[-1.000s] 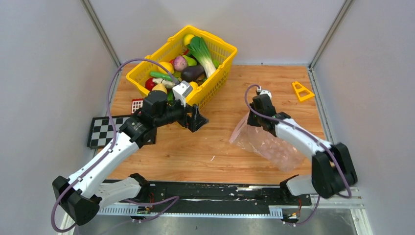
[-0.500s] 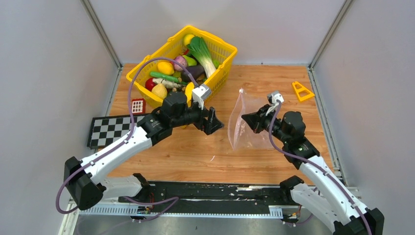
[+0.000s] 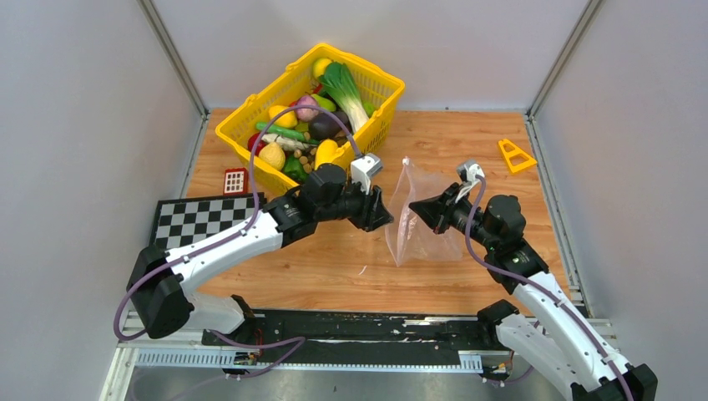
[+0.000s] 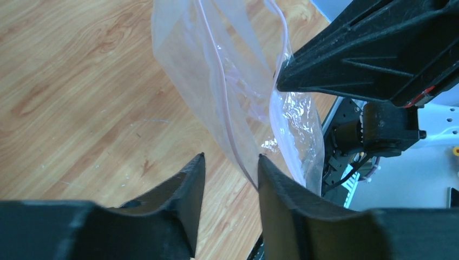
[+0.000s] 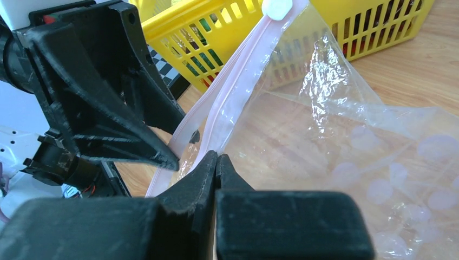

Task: Place the food in the zip-top bag and seal the zipper
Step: Pick up the zipper food storage bag at the center of the board, then open the zipper of the food storage bag at the center of the board.

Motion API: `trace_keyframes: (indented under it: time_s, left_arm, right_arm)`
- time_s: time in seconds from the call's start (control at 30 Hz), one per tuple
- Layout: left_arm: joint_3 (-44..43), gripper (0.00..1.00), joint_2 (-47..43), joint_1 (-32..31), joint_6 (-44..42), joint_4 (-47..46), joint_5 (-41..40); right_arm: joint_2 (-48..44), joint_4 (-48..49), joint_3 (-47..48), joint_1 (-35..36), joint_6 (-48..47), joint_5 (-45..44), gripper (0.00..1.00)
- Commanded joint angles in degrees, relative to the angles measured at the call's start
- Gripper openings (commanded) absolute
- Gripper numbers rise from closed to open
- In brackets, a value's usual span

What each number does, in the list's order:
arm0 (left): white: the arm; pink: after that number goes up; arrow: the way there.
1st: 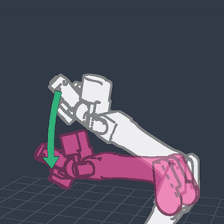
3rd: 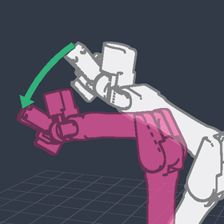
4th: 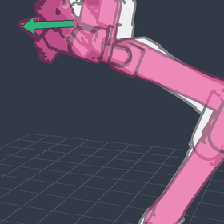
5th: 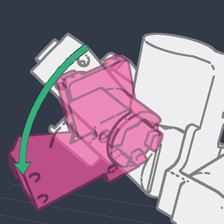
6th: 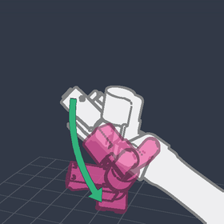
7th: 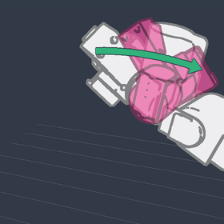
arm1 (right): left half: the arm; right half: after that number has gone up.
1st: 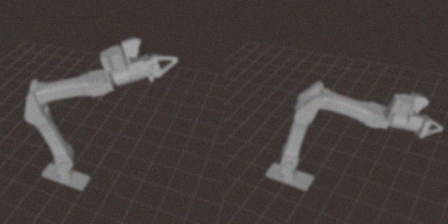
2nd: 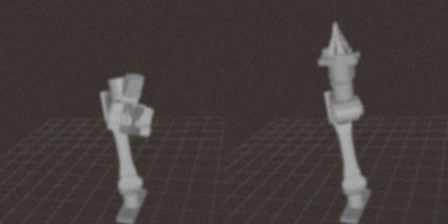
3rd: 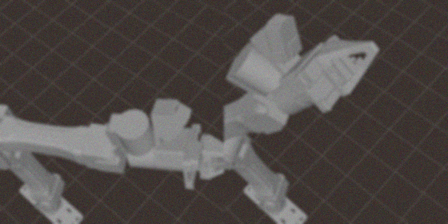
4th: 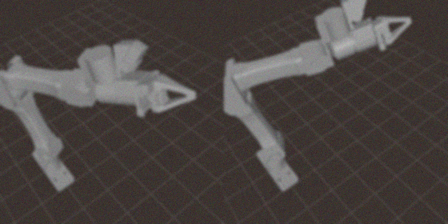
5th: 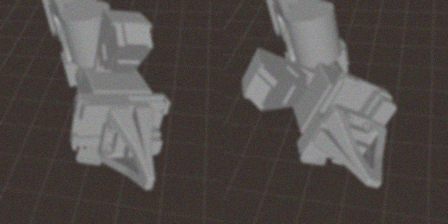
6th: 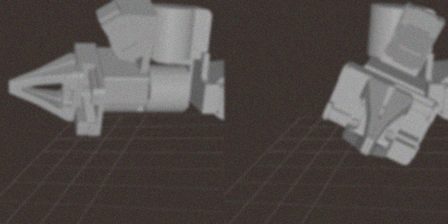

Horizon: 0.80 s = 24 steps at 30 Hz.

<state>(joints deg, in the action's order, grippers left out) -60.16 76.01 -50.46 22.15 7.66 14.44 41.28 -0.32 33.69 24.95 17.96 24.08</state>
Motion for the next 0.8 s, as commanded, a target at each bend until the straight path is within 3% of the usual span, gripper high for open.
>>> trace_keyframes:
  time_s: [0.0, 0.17, 0.33, 0.43, 0.5, 0.57, 0.77]
  left_arm:
    - [-0.31, 0.42, -0.34, -0.15, 1.23, -4.26, -1.03]
    - [0.34, 0.15, -1.15, -0.17, 1.11, -4.45, -2.76]
    - [0.53, 0.0, -0.95, -0.36, 2.06, -5.69, -2.65]
    - [0.17, 0.0, -1.72, -1.62, 2.21, -6.76, -4.5]
    - [-0.76, 0.0, -2.39, -3.44, 1.15, -6.07, -7.5]
    - [-2.24, 0.0, -2.56, -5.3, 0.02, -5.0, -10.65]
    - [-7.24, 0.0, -1.12, -10.01, -0.08, -0.33, -20.18]
  right_arm:
    - [0.26, 2.98, 0.69, 0.18, 3.0, 2.16, 0.0]
    - [0.03, 2.65, 0.74, 0.16, 3.74, 2.23, 0.0]
    - [1.12, -1.89, 3.36, 0.16, 4.25, 3.47, 0.02]
    - [2.25, -9.46, 7.35, 0.18, 3.49, 2.1, 0.29]
    - [3.04, -14.66, 11.17, 0.19, 2.84, 0.43, 0.37]
    - [3.79, -19.92, 14.78, 0.23, 2.63, -1.57, 0.55]
    - [4.98, -32.33, 24.11, 0.47, 3.59, -10.21, 0.64]
